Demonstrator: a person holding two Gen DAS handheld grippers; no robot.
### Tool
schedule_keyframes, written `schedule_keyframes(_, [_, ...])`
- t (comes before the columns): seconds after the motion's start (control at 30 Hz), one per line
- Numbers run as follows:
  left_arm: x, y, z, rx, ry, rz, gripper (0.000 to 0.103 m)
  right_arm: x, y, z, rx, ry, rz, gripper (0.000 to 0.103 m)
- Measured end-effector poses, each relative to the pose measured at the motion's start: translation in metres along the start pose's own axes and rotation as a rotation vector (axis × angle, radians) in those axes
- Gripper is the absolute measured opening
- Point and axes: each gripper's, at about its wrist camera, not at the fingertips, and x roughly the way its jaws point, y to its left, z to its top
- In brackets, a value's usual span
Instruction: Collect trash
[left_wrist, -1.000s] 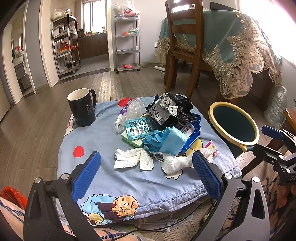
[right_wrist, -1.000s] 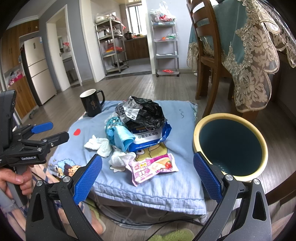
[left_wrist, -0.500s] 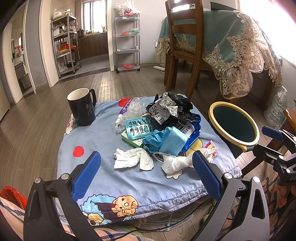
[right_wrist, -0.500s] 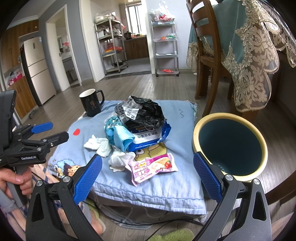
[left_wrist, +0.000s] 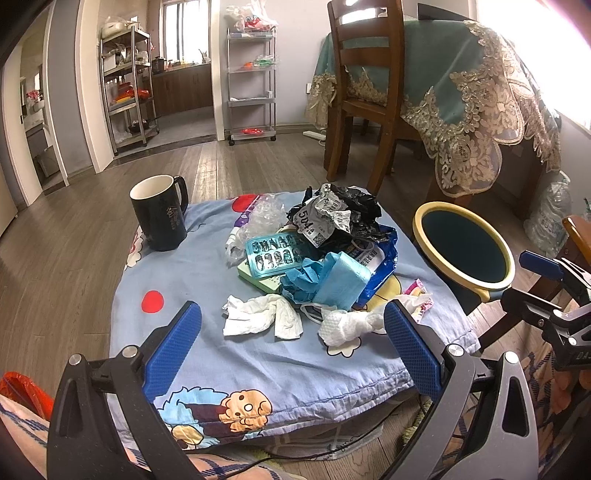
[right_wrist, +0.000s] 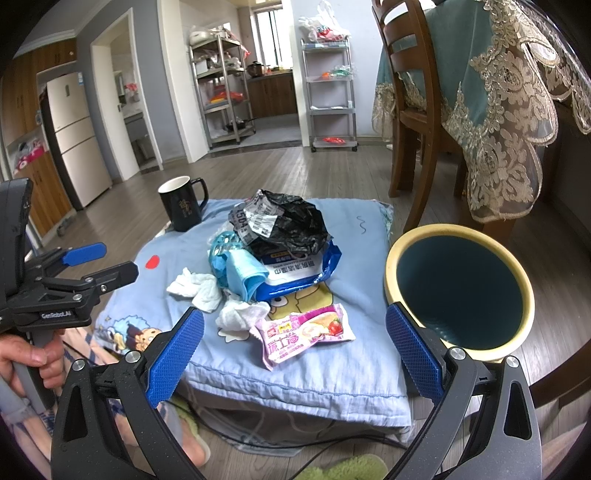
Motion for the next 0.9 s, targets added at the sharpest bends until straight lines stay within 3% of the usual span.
schedule_keyframes(0.27, [-0.001, -0.001, 0.007, -0.007, -0.015, 0.004, 0.096, 0.001, 0.0, 0.0, -0.001, 0.002, 0.0, 0.098])
schedule_keyframes(0.33, [0.003, -0.001, 0.009, 0.008, -0.005, 0.011, 0.091, 0.001, 0.0, 0.0, -0.001, 0.006, 0.0, 0.098])
schedule_keyframes(0.47, [0.023, -0.005, 0.012, 0.049, 0.071, 0.005, 0.073, 0.001, 0.0, -0.002, -0.002, 0.016, 0.001, 0.098])
schedule_keyframes(0.57, [0.046, -0.006, 0.015, 0.07, 0.136, 0.004, 0.066, 0.004, 0.0, -0.006, 0.0, 0.025, 0.0, 0.098])
schedule_keyframes(0.8, [0.102, -0.001, 0.027, 0.021, 0.213, -0.067, 0.06, 0.008, 0.001, -0.005, 0.005, 0.046, -0.005, 0.098])
schedule_keyframes(0.9, [0.122, 0.0, 0.028, 0.012, 0.26, -0.078, 0.053, 0.011, 0.001, -0.006, 0.005, 0.055, -0.008, 0.098])
